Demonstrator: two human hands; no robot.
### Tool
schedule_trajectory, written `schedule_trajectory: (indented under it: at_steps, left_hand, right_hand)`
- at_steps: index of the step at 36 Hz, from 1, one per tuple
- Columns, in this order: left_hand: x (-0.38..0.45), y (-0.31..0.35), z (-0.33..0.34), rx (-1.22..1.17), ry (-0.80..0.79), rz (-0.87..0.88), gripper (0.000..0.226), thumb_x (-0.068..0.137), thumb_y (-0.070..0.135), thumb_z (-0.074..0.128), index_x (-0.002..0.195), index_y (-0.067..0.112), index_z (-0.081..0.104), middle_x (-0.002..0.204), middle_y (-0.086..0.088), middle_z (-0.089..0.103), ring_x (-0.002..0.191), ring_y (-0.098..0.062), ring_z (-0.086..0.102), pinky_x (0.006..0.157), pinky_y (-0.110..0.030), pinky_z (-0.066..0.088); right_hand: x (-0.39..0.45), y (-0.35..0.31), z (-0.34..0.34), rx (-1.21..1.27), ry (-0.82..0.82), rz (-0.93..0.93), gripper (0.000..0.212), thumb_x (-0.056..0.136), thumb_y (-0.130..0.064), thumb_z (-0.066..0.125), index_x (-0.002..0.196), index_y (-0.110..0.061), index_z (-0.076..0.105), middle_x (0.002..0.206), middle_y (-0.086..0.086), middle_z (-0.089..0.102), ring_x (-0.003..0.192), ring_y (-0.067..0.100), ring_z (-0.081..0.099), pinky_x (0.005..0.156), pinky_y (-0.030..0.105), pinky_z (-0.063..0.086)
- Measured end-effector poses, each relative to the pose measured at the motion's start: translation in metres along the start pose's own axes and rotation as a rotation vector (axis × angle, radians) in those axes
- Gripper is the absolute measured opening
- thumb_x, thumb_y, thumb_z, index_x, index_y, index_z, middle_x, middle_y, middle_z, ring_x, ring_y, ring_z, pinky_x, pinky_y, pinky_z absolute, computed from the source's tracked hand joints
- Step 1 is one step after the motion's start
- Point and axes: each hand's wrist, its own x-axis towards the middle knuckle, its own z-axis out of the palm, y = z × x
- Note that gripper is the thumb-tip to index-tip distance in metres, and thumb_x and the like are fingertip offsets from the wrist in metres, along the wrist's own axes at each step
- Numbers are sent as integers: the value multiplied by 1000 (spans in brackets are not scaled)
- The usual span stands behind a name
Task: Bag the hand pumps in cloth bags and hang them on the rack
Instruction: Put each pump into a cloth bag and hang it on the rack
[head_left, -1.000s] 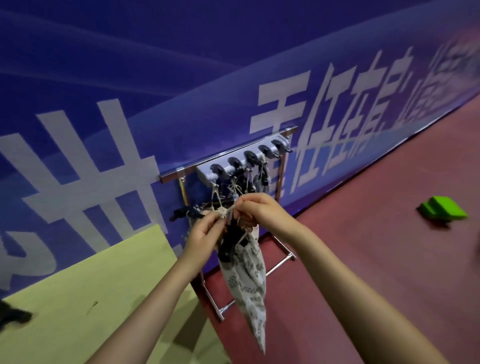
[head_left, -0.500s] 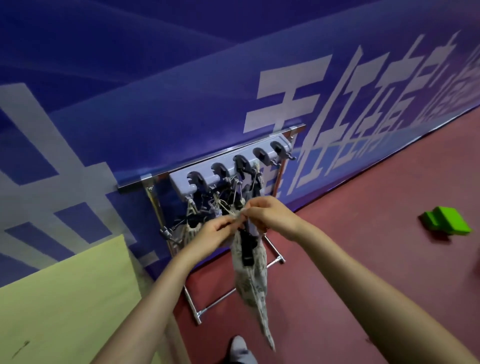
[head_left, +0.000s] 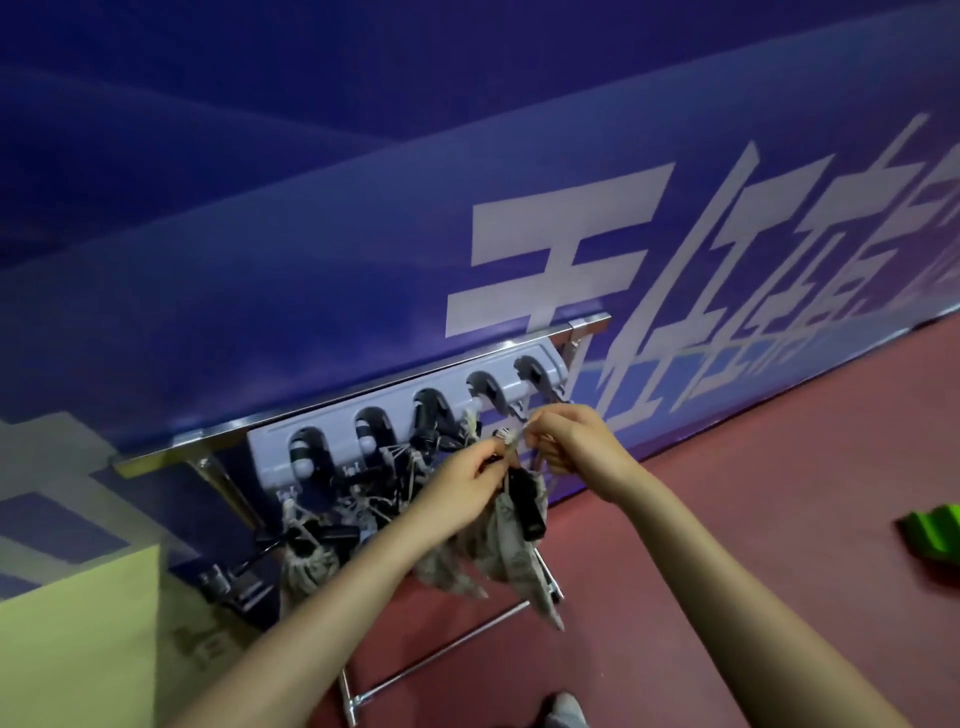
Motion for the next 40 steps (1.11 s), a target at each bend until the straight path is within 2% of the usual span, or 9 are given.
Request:
schedule_trajectory:
  at_steps: [3, 5, 9, 15, 20, 26, 33, 37, 40]
  left_hand:
    - [26, 0, 13, 15, 54, -56, 15, 98, 19, 49, 105, 20, 62, 94, -1, 68, 85, -17, 64, 74, -34, 49]
    - [39, -2, 21, 16, 82, -106, 14, 99, 21, 49, 104, 23, 61, 97, 3, 67, 89, -13, 63, 73, -29, 47]
    - [65, -8, 36, 52, 202, -214, 15, 98, 21, 49, 99, 15, 62, 83, -1, 61, 75, -16, 56, 64, -30, 40]
    - [92, -18, 57, 49, 386, -378, 14, 97, 20, 48, 91, 13, 58, 67, 1, 54, 60, -18, 54, 56, -36, 46]
    - [107, -17, 74, -12, 468, -482, 24, 101, 22, 42, 80, 18, 53, 55, 0, 42, 38, -12, 40, 39, -23, 32]
    - [113, -17, 90, -190, 574, -564, 18, 102, 20, 39, 100, 15, 56, 57, -2, 46, 38, -11, 43, 36, -21, 33]
    - [115, -6, 92, -238, 575, -604, 23, 103, 21, 38, 114, 15, 57, 71, 0, 53, 42, -11, 52, 35, -19, 35]
    - [107, 3, 94, -327, 570, -582, 25, 103, 25, 38, 125, 19, 50, 83, -5, 59, 36, -10, 54, 34, -18, 37]
    - [93, 10, 92, -348, 536, -504, 29, 103, 22, 38, 131, 30, 43, 98, -8, 62, 39, -12, 57, 36, -19, 41]
  right_hand:
    - [27, 5, -16, 12, -49, -6, 34, 89, 0, 44, 58, -10, 53, 46, -1, 27, 43, 14, 18, 46, 26, 16]
    - [44, 11, -23, -7, -73, 8, 35, 88, 0, 44, 57, -11, 53, 45, -1, 28, 42, 13, 19, 43, 22, 17]
    - [74, 29, -40, -123, -111, 19, 30, 89, -1, 46, 62, -9, 55, 44, -2, 35, 40, 11, 29, 43, 23, 26]
    - [109, 55, -50, -294, -97, -54, 23, 88, -10, 53, 67, -9, 61, 44, -10, 49, 48, 4, 44, 55, 28, 37]
    - [120, 80, -53, -228, -6, 5, 22, 89, -16, 57, 67, -12, 55, 57, 2, 50, 56, 16, 46, 59, 31, 40]
    - [122, 95, -52, -103, -65, 69, 22, 94, -14, 55, 73, -18, 55, 61, -2, 50, 59, 13, 47, 62, 31, 41]
    - [116, 105, -56, -36, -74, 97, 20, 95, -18, 58, 78, -8, 57, 60, -4, 53, 55, 5, 49, 50, 10, 39]
    - [109, 112, -57, -108, -105, 65, 23, 95, -20, 58, 72, -16, 58, 67, -5, 60, 65, 6, 55, 63, 22, 42]
    - [100, 117, -51, -83, -67, 81, 6, 93, -20, 59, 98, -19, 62, 100, -2, 65, 94, 11, 61, 85, 29, 49]
